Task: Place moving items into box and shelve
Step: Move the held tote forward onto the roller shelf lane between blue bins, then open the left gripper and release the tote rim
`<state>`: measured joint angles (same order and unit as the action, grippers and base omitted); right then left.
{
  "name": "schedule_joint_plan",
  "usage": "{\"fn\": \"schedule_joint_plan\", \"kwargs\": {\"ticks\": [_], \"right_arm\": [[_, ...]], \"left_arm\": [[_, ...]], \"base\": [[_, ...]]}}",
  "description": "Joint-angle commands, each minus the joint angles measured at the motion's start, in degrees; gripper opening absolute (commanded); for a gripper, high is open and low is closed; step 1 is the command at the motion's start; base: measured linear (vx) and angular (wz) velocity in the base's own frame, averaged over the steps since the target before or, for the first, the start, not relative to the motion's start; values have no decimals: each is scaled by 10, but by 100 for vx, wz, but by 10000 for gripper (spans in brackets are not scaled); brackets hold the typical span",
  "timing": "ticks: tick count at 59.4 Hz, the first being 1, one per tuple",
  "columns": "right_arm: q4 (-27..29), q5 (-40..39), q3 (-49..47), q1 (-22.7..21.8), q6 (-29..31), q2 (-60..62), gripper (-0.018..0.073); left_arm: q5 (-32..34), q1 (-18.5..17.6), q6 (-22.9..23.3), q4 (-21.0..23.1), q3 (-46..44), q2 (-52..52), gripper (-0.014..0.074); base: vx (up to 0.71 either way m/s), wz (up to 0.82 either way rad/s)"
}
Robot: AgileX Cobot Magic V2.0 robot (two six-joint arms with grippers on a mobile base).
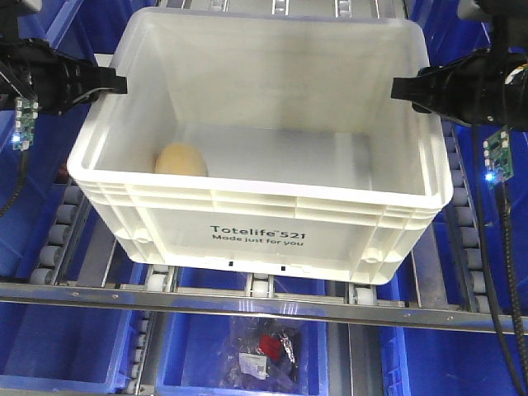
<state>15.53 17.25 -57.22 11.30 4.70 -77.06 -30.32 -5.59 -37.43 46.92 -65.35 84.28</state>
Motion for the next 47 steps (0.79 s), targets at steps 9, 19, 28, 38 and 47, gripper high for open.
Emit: {"fn": "schedule_joint_plan", "kwargs": {"ticks": [9,19,28,38,47], "right_arm": [[-3,-46,-23,0,6,22,728],[-3,-38,-23,0,6,22,709],[-1,-39,-23,0,6,22,657],[-1,-39,-23,0,6,22,569],[-1,-39,-23,0,6,22,493]], "left_arm": [[31,-2,-11,25,-20,-25,658],[31,-2,-11,25,-20,-36,633],[28,-2,-12,25,-20,-44,590],[23,-2,-12,25,-20,-44,541],[23,-2,-12,25,-20,-44,506]], "base": [[0,0],[0,0],[0,0],[0,0],[0,0]]}}
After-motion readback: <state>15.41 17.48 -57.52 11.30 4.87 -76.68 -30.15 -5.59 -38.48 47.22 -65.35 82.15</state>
